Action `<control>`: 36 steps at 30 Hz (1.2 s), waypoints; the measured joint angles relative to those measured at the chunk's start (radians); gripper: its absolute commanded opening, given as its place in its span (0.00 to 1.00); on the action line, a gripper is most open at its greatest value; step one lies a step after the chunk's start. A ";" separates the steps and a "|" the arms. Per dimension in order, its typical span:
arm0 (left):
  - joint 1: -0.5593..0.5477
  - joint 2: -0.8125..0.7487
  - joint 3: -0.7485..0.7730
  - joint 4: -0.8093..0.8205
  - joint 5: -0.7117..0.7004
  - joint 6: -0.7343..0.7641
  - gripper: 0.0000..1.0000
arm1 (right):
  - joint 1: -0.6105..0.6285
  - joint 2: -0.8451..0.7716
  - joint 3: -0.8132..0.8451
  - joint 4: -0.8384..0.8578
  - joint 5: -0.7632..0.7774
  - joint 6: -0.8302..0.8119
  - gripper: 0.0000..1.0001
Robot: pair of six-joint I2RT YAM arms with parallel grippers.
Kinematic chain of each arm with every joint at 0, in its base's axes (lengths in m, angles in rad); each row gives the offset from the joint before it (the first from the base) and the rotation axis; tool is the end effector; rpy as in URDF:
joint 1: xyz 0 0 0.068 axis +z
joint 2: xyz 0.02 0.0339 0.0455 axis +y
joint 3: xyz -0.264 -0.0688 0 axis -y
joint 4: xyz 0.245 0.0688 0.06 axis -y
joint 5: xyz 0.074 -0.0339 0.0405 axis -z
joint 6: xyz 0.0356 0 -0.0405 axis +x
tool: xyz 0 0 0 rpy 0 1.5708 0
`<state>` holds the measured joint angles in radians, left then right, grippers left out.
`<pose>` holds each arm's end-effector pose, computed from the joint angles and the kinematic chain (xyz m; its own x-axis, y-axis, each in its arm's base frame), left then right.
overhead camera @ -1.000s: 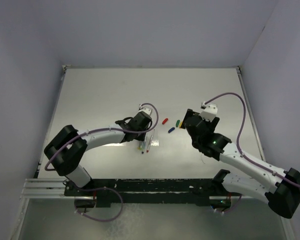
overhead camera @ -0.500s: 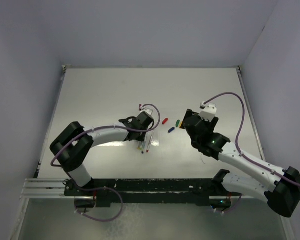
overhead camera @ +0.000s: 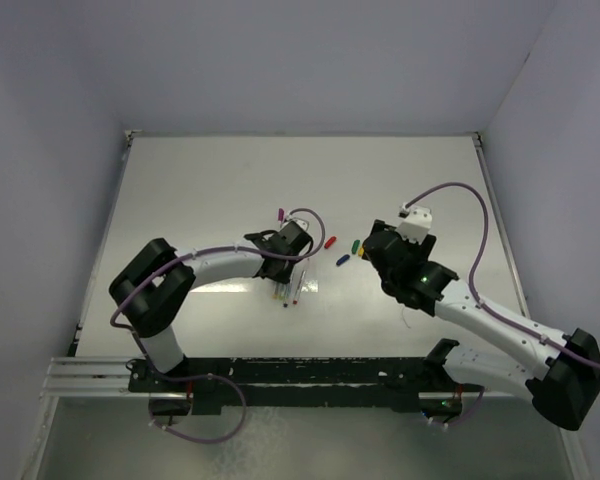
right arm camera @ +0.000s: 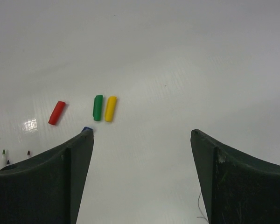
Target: Insert the pens into the pen caps
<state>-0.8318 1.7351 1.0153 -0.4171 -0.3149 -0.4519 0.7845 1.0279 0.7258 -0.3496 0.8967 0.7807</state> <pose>0.2320 -0.2382 0.1597 -0.8184 0.2816 -0.5009 0.2865 0.9556 0.0692 0.1696 0.1300 0.2656 -0.3059 0.3153 -0.8983 0.3011 0.9272 0.2229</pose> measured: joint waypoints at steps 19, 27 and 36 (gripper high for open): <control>0.053 0.018 0.027 -0.026 0.111 0.003 0.34 | 0.000 0.000 0.028 -0.079 -0.013 0.048 0.84; 0.060 0.068 0.087 -0.043 0.129 0.024 0.30 | 0.000 0.000 0.028 -0.080 -0.024 0.052 0.84; 0.060 0.072 0.093 -0.049 0.129 0.025 0.30 | 0.000 0.000 0.034 -0.088 -0.024 0.055 0.84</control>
<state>-0.7723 1.8072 1.1088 -0.4660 -0.1864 -0.4271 0.7845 1.0283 0.7593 -0.4377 0.8726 0.8356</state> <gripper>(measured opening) 0.301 0.841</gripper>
